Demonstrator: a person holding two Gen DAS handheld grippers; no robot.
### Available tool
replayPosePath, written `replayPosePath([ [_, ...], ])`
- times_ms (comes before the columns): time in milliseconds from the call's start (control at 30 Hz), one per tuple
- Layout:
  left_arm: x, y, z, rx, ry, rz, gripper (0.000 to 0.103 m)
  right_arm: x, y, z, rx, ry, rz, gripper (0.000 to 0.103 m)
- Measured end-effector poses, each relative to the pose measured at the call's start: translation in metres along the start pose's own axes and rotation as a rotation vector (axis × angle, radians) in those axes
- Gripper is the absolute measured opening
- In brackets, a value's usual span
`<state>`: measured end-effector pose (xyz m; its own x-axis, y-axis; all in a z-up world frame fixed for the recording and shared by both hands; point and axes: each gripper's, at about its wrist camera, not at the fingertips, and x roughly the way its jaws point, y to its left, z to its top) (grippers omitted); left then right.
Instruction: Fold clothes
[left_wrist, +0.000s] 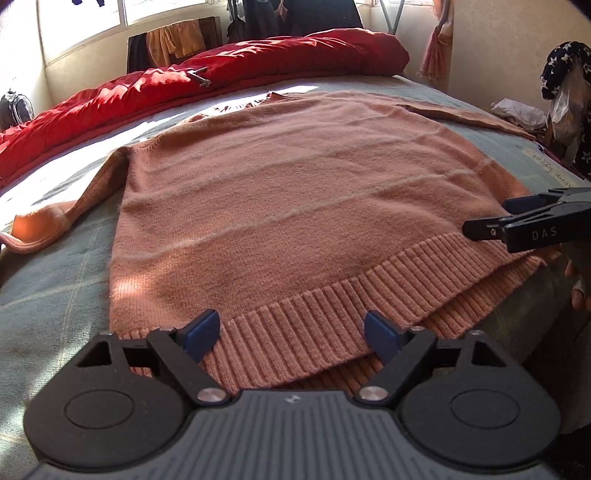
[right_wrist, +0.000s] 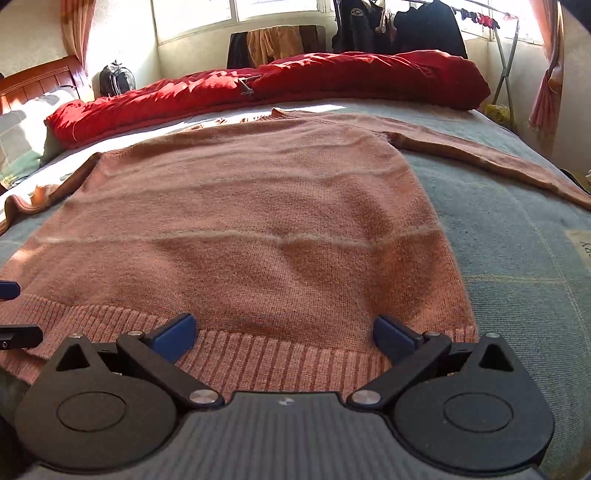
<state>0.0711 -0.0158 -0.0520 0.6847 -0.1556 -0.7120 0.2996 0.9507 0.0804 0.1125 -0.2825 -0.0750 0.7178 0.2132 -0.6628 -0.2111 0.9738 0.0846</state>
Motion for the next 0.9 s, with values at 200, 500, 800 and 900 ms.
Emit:
replayPosePath([
  [200, 0.021, 0.014, 0.02, -0.039, 0.013, 0.08, 0.086, -0.002, 0.001, -0.001, -0.004, -0.011, -0.003, 0.103],
  [500, -0.013, 0.044, -0.021, -0.178, 0.036, 0.056, 0.086, -0.002, 0.001, -0.004, -0.02, -0.025, -0.003, 0.103],
  [800, 0.0, 0.044, 0.015, -0.155, -0.016, 0.054, 0.086, -0.003, 0.002, -0.005, -0.026, -0.036, -0.008, 0.103],
  [900, 0.012, 0.03, 0.011, -0.125, 0.013, 0.044, 0.086, -0.008, 0.003, -0.003, -0.031, -0.026, -0.013, 0.103],
])
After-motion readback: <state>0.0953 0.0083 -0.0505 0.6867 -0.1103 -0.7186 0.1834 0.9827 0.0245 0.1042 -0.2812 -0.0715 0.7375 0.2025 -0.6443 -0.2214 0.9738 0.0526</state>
